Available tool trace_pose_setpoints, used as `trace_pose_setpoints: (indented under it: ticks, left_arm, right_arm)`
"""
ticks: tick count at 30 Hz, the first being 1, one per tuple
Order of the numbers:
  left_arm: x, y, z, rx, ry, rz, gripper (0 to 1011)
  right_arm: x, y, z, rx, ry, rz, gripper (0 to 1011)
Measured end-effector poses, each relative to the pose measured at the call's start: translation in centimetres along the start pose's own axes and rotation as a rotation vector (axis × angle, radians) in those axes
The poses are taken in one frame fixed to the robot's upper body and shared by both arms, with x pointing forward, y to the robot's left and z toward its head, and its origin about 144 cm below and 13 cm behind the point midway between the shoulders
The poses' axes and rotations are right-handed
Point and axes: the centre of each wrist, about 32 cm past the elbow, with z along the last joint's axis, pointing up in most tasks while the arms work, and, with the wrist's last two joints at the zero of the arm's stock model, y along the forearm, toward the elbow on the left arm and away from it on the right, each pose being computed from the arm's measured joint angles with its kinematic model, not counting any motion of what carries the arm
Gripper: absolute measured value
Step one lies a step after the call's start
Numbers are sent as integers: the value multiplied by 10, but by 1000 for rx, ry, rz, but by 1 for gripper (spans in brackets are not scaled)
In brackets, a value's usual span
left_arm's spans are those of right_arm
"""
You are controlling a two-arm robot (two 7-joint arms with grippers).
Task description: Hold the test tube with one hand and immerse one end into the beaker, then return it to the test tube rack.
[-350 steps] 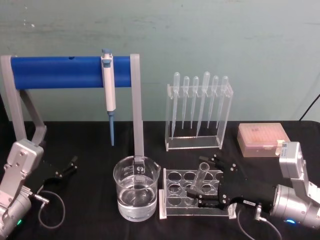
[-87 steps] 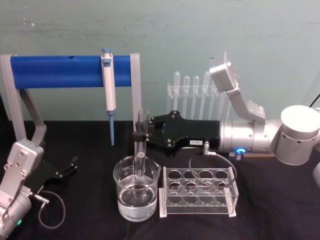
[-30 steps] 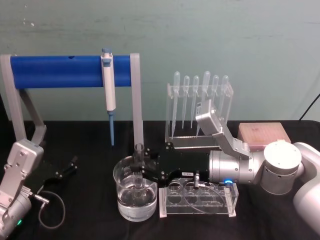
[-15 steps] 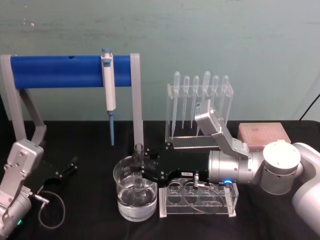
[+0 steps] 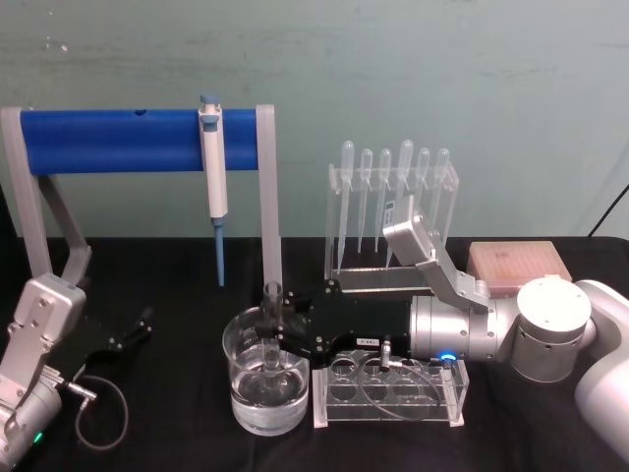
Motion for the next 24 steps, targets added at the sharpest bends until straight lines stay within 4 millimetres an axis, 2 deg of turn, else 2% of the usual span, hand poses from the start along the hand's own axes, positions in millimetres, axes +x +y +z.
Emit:
trace_pose_setpoints:
  ticks: [24]
  left_arm:
    - [0,0,0,0,0,0,1000]
  right_arm:
    - [0,0,0,1,0,0,226]
